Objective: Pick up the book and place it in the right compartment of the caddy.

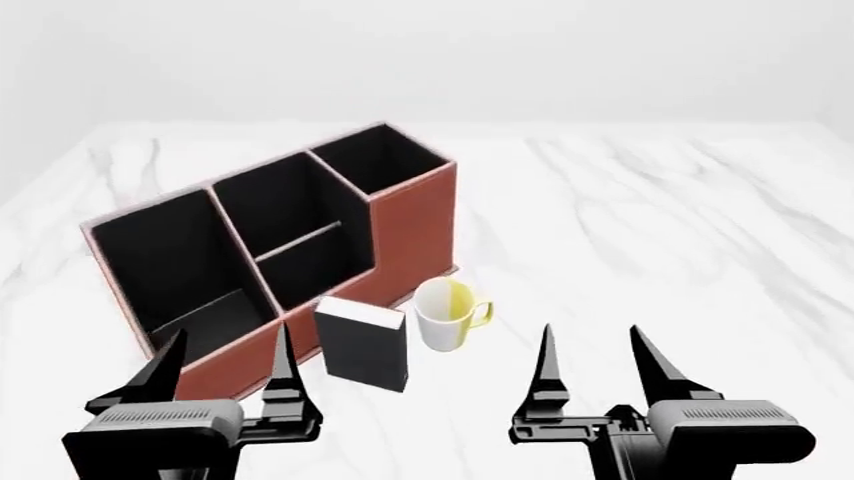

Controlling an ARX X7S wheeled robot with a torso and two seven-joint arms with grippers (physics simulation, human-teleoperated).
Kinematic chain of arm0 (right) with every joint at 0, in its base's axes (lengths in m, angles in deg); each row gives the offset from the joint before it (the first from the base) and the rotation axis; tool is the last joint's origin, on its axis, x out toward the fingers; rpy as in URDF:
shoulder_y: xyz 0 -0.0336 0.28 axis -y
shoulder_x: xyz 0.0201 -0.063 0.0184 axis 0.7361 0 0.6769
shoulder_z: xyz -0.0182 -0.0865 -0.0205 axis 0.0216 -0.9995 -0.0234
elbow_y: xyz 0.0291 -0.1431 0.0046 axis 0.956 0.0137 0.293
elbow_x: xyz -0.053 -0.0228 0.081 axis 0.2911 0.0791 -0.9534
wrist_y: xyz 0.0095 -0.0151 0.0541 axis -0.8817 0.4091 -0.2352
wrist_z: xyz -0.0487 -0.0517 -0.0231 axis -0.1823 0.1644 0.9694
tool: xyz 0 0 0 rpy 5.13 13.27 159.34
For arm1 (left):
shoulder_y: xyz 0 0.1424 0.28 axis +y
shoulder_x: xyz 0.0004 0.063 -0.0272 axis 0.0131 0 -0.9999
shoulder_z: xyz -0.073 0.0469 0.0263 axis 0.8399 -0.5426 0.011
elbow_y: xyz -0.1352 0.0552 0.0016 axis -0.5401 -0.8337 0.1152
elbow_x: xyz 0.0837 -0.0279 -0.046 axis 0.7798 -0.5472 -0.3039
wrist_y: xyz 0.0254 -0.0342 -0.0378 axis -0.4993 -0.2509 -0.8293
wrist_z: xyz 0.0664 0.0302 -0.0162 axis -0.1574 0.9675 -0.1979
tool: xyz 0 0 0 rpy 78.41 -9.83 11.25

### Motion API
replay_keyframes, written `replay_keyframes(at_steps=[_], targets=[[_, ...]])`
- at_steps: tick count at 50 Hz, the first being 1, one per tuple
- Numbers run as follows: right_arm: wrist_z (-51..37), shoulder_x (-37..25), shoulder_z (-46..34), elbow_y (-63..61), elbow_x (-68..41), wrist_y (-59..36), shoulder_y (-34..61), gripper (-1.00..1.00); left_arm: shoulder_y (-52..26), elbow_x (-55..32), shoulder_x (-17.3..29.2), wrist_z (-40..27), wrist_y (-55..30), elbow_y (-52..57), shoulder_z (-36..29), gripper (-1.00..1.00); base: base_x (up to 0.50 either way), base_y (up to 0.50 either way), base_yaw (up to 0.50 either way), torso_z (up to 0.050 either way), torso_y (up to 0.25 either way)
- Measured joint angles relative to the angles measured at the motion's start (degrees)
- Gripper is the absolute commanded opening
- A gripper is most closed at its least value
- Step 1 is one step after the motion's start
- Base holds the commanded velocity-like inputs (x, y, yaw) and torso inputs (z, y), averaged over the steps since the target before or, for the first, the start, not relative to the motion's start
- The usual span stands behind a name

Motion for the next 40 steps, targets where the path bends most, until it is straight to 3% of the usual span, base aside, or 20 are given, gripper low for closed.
replay_keyframes(at_steps=[16,19,40], targets=[[-0.7,-0.9,-0.8,0.3,-0.5,0.3,0.1,1.0,0.1,-0.4,0.8,-0.9,0.2,0.1,-0.6,1.0,0.5,-0.05,0.0,0.0,0.001],[-0.8,-1.0,-0.9,0.4,-0.4,0.6,0.1,1.0,0.0,-0.5,0.9,-1.0,0.2,0.0,-0.7,1.0,0.0,0.0,0.0,0.0,0.004],[-1.6,-1.8,-2.1,0.7,-0.9,0.8,0.1,1.0,0.1,-0.7,1.8,-2.0,0.5,-0.2,-1.6,1.0,0.0,-0.5,0.0,0.0,0.0]])
